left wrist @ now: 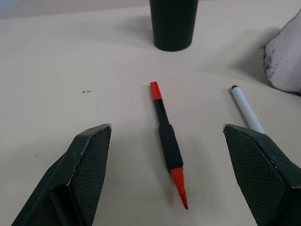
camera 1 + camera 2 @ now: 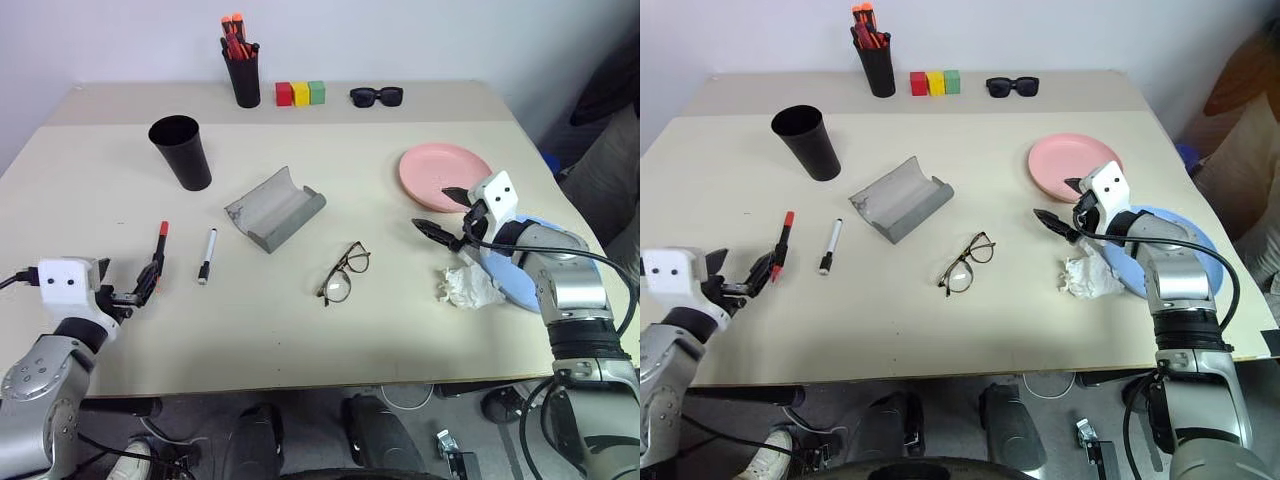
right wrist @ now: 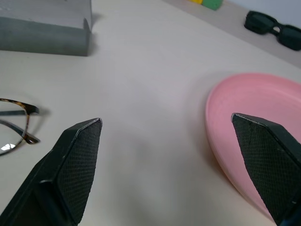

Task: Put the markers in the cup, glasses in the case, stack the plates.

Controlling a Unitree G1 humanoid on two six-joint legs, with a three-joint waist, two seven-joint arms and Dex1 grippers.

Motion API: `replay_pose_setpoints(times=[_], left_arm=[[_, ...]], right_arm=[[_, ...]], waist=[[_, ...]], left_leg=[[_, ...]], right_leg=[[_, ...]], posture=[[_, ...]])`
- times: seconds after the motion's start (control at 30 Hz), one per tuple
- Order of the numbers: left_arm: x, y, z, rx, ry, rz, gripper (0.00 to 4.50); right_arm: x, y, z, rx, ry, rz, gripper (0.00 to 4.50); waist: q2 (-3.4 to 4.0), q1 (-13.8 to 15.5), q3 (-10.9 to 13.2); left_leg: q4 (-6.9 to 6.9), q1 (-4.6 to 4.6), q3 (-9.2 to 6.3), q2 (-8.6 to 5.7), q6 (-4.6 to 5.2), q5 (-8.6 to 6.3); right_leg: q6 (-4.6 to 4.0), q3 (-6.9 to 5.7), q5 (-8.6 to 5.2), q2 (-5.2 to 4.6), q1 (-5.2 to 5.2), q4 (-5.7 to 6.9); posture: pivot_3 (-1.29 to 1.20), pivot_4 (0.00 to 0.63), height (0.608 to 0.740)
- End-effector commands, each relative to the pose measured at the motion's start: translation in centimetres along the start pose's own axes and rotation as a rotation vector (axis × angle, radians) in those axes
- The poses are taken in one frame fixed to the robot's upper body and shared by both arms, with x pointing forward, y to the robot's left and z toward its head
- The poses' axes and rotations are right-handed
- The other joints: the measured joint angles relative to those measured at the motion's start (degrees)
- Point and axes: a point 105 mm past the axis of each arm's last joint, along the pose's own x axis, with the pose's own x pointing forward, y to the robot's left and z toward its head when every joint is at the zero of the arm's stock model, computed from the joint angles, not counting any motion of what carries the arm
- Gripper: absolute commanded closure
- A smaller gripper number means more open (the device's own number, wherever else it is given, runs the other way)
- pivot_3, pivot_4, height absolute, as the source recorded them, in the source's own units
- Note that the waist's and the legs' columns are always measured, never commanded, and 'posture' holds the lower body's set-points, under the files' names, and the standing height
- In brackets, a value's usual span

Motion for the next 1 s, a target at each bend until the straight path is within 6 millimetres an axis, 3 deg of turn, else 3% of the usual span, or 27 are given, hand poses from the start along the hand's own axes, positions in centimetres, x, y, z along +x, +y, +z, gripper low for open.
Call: replay_pose_setpoints(times=[0.03,0.17,0.33,0.57,0.63,0.77,1.0], left_arm=[[0.1,-0.1,1.2,0.032,-0.036,-0.003,0.58],[0.7,-0.6,1.4,0.024,-0.044,-0.007,0.58],[1.8,-1.4,1.4,0.004,-0.027,-0.015,0.58],[3.8,-1.4,2.0,-0.035,0.013,0.056,0.58],[4.2,-0.6,1.6,-0.074,0.066,0.107,0.03],[5.4,0.4,1.2,-0.124,0.175,0.173,0.01],[7.4,0.9,1.0,-0.145,0.425,0.2,0.01]], right_arm=[[-0.3,0.5,1.1,-0.009,-0.039,0.009,0.0],[-0.2,1.1,0.6,-0.005,-0.027,0.018,0.0],[0.3,1.6,1.8,-0.001,-0.062,0.024,0.0],[1.7,5.2,3.9,-0.016,-0.132,0.119,0.0],[2.4,7.2,4.6,-0.024,-0.154,0.169,0.0],[3.2,10.5,5.1,-0.03,-0.174,0.248,0.0],[3.1,14.2,6.3,-0.042,-0.209,0.323,0.0]], waist=[[0.0,0.06,0.0],[-0.01,0.18,-0.01],[0.0,0.15,-0.01],[0.0,0.12,-0.01],[-0.01,0.13,-0.02],[-0.01,0.22,-0.02],[-0.05,1.42,-0.02]], left_leg=[[0.0,0.0,0.0,0.0,0.0,0.0],[0.04,0.0,-0.01,-0.01,0.0,0.0],[0.05,0.0,-0.02,-0.01,0.0,0.0],[0.05,0.01,-0.05,0.0,0.0,0.0],[0.05,0.01,-0.07,0.0,0.0,0.01],[0.05,0.01,-0.12,0.01,-0.01,0.01],[0.13,-0.02,-0.15,-0.01,-0.03,0.02]], right_leg=[[0.0,0.0,0.0,0.0,0.0,0.0],[-0.02,0.0,-0.01,0.0,0.03,0.0],[0.03,0.0,0.02,0.01,0.03,0.03],[0.09,-0.01,0.05,0.05,0.03,0.06],[0.1,-0.02,0.05,0.05,0.03,0.08],[0.11,-0.06,0.06,0.09,0.03,0.12],[0.11,-0.1,0.06,0.1,0.03,0.13]], posture=[[0.0,0.15,0.722],[0.0,0.15,0.722],[0.0,0.15,0.722],[0.0,0.15,0.722],[0.0,0.15,0.722],[0.0,0.15,0.722],[0.0,0.15,0.722]])
